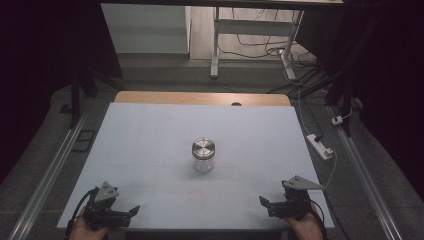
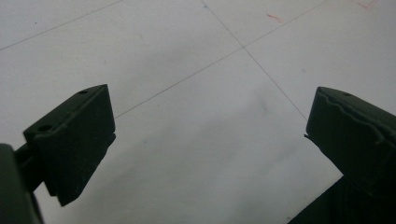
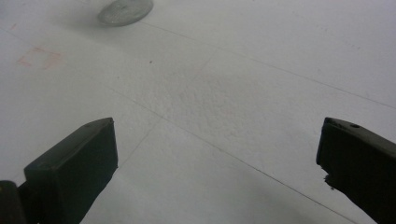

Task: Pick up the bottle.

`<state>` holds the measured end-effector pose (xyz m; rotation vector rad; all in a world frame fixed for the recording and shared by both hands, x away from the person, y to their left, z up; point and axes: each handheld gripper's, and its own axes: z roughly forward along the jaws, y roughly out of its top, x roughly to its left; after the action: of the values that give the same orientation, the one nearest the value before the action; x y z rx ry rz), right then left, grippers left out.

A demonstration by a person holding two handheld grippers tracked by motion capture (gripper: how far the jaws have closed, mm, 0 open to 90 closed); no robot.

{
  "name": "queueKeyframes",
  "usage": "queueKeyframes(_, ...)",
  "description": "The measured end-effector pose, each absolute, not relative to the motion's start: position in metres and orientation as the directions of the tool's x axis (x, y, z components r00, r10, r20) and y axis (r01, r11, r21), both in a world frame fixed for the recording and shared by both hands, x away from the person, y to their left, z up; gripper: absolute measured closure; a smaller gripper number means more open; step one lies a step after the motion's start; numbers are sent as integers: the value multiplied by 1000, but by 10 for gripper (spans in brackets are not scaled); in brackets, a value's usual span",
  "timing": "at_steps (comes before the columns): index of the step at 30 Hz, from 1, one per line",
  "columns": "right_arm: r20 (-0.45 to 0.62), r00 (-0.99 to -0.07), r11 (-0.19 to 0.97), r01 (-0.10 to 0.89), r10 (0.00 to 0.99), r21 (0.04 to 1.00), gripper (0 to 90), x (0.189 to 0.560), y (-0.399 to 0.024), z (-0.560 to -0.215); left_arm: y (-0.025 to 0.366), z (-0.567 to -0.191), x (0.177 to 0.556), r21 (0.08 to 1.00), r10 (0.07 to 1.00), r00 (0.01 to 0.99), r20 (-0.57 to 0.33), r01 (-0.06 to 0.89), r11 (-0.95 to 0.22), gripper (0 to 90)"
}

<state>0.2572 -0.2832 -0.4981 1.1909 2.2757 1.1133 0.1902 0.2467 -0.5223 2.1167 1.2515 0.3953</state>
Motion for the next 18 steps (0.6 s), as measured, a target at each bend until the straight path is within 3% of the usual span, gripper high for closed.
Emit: queueKeyframes(18, 86, -629, 357, 543, 772, 760, 0, 259, -283, -499, 248, -522, 190, 665, 852, 516, -86, 667, -336, 28)
